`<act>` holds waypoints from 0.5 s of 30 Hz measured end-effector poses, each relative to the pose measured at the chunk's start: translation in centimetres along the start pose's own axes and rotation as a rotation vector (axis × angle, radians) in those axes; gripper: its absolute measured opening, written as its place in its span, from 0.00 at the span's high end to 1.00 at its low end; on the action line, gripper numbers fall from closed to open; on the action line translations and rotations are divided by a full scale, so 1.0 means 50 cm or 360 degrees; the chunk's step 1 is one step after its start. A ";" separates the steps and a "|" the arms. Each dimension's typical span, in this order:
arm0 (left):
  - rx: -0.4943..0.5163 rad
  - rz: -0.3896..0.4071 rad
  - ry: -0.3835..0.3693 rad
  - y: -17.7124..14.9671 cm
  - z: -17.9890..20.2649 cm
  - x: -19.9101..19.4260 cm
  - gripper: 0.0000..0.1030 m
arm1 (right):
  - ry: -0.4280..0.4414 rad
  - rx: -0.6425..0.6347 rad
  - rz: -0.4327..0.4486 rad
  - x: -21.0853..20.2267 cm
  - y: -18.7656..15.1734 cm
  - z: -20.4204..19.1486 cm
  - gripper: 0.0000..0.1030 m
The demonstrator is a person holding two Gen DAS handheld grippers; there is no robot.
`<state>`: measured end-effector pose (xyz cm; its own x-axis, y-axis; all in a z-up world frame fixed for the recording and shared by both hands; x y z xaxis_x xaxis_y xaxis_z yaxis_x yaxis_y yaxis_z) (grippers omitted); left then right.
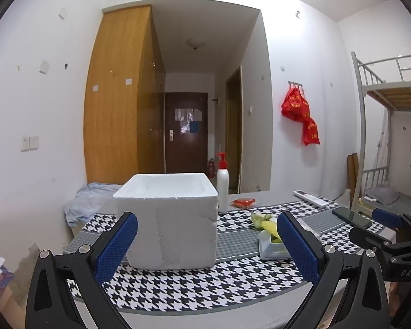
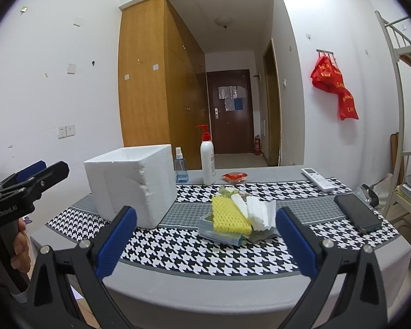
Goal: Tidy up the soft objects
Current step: 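Move both tools toward the tray of yellow net and white tissues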
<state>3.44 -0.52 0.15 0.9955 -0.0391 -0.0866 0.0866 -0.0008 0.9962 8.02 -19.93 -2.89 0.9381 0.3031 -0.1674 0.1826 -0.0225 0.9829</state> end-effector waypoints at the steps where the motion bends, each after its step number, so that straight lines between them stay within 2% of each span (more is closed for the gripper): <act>1: -0.0003 0.0004 0.0001 0.002 0.000 0.003 0.01 | -0.0002 0.0000 -0.0004 0.004 0.001 0.002 0.00; 9: -0.0013 -0.0033 -0.0013 0.002 -0.008 0.036 0.01 | 0.0019 0.0010 -0.0036 0.027 0.012 0.014 0.00; 15: -0.0010 -0.0056 -0.0067 0.002 0.000 0.051 0.01 | 0.0020 -0.0001 -0.0052 0.045 0.015 0.016 0.00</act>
<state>5.98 -0.63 0.04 0.9893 -0.0813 -0.1210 0.1216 0.0031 0.9926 10.51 -20.01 -2.61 0.9279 0.3157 -0.1985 0.2130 -0.0117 0.9770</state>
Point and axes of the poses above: each gripper's, at about its wrist camera, not at the fingertips, and x roughly the way its jaws point, z to its right, y to its top, the point moved 2 cm from there along x, roughly the way its jaws point, and after that the axes turned 4 degrees about z, right-handed, at the moved point
